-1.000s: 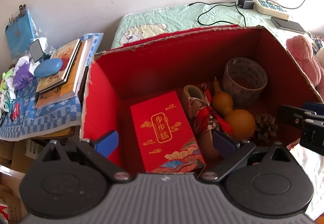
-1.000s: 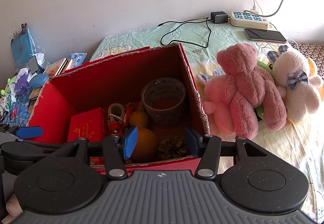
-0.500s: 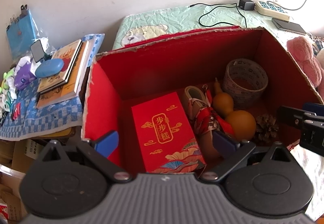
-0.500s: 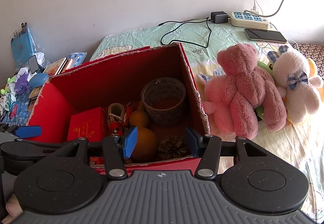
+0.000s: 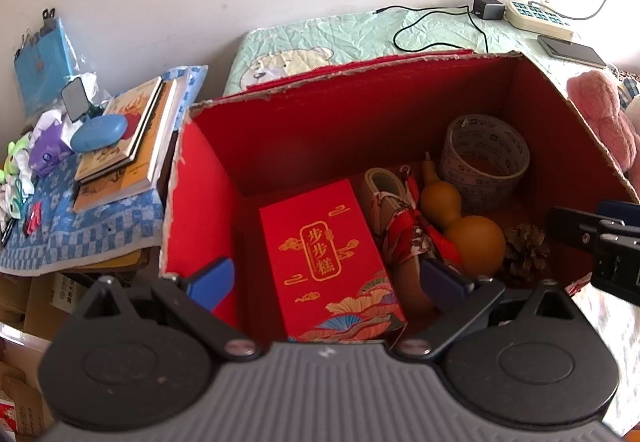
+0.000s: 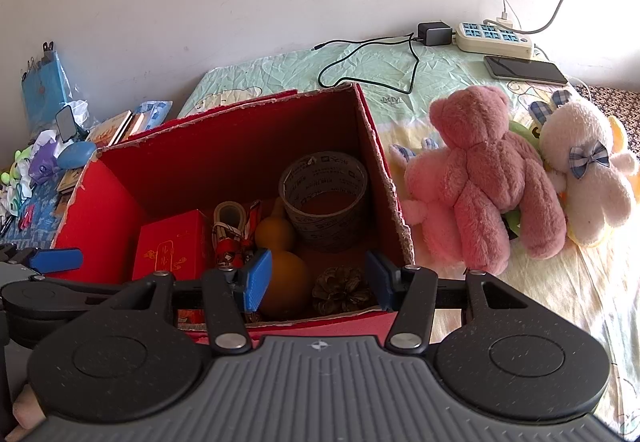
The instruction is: Organize objects
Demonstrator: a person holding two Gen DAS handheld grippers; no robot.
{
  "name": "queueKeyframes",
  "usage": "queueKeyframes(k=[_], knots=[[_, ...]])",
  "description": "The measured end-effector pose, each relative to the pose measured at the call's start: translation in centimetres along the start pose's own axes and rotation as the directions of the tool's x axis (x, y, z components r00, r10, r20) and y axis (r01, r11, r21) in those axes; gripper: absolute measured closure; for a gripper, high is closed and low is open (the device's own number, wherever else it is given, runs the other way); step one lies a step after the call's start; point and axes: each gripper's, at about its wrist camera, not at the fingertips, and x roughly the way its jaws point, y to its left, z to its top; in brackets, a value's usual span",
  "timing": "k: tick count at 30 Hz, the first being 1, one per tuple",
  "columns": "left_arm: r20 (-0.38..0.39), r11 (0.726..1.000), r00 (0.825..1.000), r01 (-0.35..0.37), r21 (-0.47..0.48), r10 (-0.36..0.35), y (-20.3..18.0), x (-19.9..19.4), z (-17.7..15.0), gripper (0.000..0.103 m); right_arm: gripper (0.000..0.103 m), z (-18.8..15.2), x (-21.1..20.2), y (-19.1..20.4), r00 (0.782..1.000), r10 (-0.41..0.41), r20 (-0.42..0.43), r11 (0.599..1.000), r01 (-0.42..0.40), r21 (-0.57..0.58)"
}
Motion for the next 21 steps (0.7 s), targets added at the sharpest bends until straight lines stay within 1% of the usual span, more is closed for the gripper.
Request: queueKeyframes(k=[8,21], knots=[[-0.003,1.000,1.000,0.000,0.005,0.000,-0.28,0.11,-0.16,0.003,0.048,0.01,0.03,-0.04,1.000,0.004,-0.001,1.000,-0.004,-0.004],[-0.017,1.000,1.000,0.005,-0.013,-0.005,0.00,0.38,-0.26,0.003,0.048,-0.04,-0.04,0.09,1.000,0.002,0.001,1.000,-0.002,-0.004]])
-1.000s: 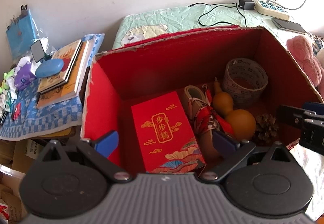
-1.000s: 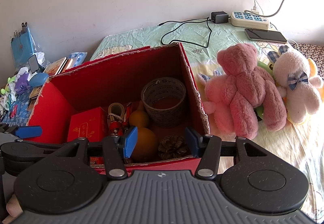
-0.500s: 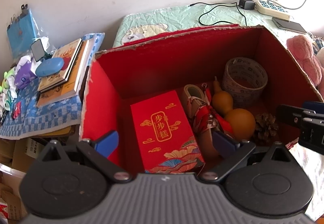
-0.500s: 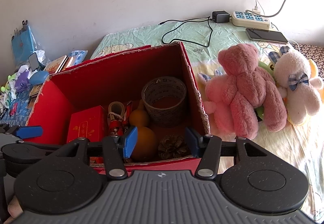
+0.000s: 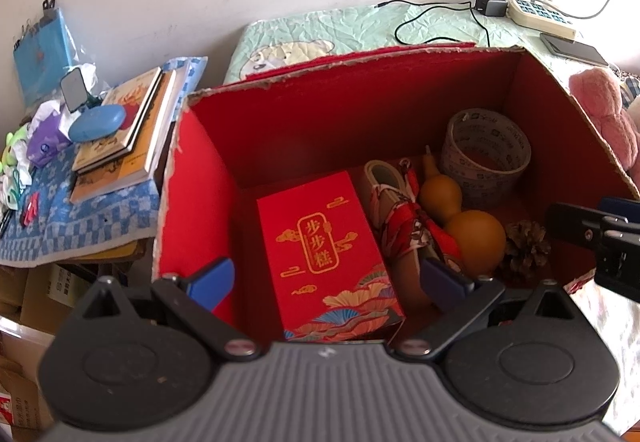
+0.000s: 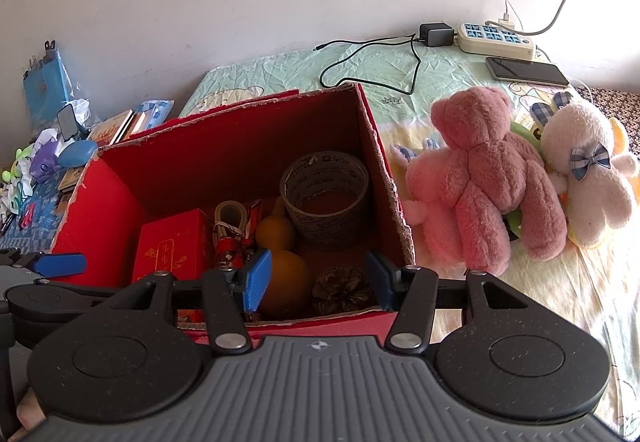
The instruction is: Organize objects
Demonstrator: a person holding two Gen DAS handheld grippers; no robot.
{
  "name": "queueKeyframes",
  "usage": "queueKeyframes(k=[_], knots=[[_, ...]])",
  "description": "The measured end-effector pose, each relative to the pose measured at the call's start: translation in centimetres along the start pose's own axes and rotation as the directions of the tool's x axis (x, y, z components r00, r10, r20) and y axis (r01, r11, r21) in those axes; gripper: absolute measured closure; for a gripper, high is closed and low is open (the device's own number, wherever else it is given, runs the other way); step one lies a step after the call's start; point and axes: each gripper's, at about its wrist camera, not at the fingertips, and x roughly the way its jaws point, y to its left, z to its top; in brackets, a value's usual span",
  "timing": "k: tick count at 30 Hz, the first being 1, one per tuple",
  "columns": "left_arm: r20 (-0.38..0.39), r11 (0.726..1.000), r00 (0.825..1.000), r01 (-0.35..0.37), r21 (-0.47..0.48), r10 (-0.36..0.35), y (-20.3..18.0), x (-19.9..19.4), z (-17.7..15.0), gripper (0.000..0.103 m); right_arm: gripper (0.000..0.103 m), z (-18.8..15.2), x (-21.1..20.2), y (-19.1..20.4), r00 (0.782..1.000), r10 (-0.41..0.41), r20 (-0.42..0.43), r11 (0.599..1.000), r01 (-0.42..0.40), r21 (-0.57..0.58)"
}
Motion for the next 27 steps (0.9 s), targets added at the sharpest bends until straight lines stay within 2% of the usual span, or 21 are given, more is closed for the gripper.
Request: queueKeyframes(k=[27], knots=[[0.006,1.000,1.000,0.008,-0.020,-0.008,0.29,-0.03,-0.29,0.003,0.048,0.04,0.02,0.01,1.000,-0.001,-0.001,1.000,0.001,-0.004]])
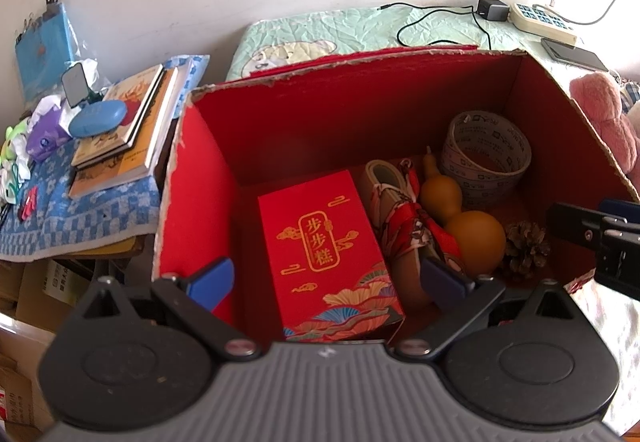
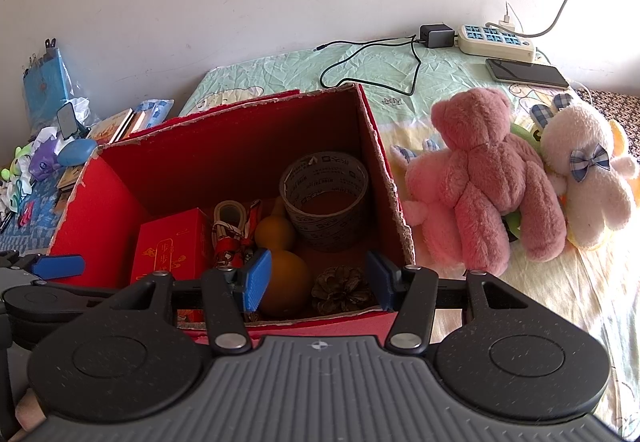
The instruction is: Organize objects
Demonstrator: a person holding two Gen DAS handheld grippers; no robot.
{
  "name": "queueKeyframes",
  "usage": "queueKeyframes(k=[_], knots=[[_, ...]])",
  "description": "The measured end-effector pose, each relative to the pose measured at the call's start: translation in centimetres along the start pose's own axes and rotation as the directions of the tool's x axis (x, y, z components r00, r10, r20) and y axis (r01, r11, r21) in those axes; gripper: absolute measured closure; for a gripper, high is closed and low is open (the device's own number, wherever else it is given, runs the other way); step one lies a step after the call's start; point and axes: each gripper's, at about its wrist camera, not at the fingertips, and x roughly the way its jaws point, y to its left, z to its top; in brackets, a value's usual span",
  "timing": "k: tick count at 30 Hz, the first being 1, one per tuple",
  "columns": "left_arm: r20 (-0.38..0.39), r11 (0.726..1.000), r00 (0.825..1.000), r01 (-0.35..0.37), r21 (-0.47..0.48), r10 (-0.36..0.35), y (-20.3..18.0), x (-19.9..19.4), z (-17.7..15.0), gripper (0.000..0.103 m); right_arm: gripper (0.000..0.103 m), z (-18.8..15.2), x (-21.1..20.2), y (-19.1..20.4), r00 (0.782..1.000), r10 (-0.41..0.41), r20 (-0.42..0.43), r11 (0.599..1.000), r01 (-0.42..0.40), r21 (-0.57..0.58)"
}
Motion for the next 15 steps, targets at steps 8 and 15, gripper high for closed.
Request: queueKeyframes(k=[8,15], knots=[[0.016,1.000,1.000,-0.015,0.005,0.015,-0.21,-0.18,-0.13,0.003,0.048,0.02,0.02,-0.06,1.000,0.004,-0.002,1.000,-0.004,-0.006],[0.017,1.000,1.000,-0.019,0.002,0.019,-0.21,-0.21,-0.17,0.003,0.048,-0.12,-0.02,-0.04,1.000,0.005,0.005,1.000,-0.005,-0.013]])
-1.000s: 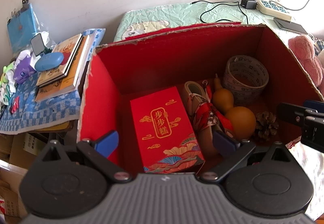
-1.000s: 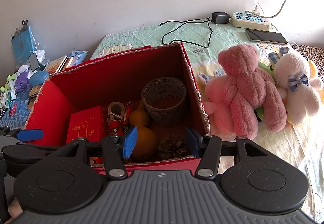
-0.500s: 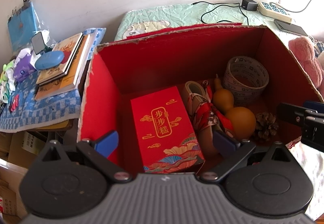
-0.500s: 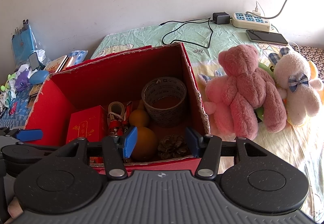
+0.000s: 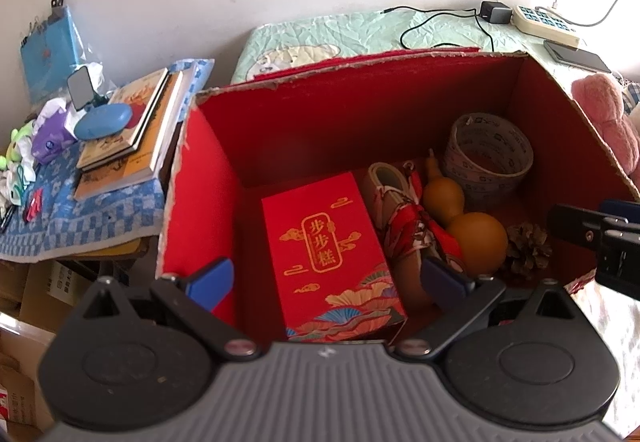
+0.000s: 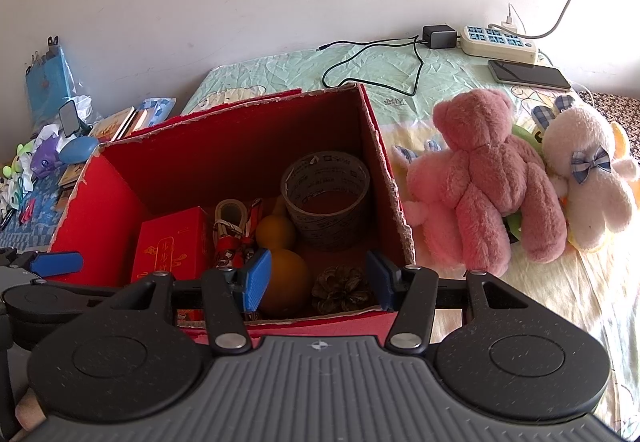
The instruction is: Organize objects
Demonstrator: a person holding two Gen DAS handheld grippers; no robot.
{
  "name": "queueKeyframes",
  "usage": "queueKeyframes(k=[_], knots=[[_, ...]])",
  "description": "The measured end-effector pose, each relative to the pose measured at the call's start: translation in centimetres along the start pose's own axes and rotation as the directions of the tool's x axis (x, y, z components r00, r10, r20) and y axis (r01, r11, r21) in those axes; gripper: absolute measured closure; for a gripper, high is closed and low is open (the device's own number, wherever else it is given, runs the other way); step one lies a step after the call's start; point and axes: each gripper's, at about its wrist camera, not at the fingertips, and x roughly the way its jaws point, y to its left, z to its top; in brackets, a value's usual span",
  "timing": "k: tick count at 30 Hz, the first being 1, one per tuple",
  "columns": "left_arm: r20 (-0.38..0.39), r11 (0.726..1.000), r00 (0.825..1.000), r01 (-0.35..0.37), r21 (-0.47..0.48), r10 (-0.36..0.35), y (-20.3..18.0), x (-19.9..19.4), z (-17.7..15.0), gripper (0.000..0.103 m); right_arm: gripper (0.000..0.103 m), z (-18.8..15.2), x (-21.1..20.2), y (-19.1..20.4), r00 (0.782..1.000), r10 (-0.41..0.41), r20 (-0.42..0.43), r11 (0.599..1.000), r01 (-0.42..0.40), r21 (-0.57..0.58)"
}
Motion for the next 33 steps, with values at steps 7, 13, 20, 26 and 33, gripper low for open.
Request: queueKeyframes(k=[7,13,20,26,33], knots=[[-0.003,1.000,1.000,0.003,-0.010,-0.003,0.1,0.0,-0.1,0.003,0.048,-0.1,0.0,0.0,1.000,-0.001,0.006,1.000,0.001,-0.003],[0.000,1.000,1.000,-0.001,-0.009,0.001,0.1,0.0,-0.1,0.003,0.048,-0.1,0.0,0.0,1.000,0.001,0.010,1.000,0.000,-0.005],[0.001,1.000,1.000,-0.003,-0.003,0.003,0.0,0.0,0.0,0.003,0.043,0.1,0.0,-0.2,1.000,0.026,0.004,0.999,-0.026,0.034],[0.048,1.000,0.999,-0.028,0.010,0.027,-0.4,-1.0,0.9,0.002,0.044,1.0,-0.6,0.1,0.999,0.041,0.031,0.999,-0.042,0.034],[0.094,1.000,0.995,-0.031,-0.003,0.031,0.1,-2.4,2.9,0.002,0.044,2.3,-1.3,0.4,0.997,0.024,0.070,0.999,-0.026,0.032]])
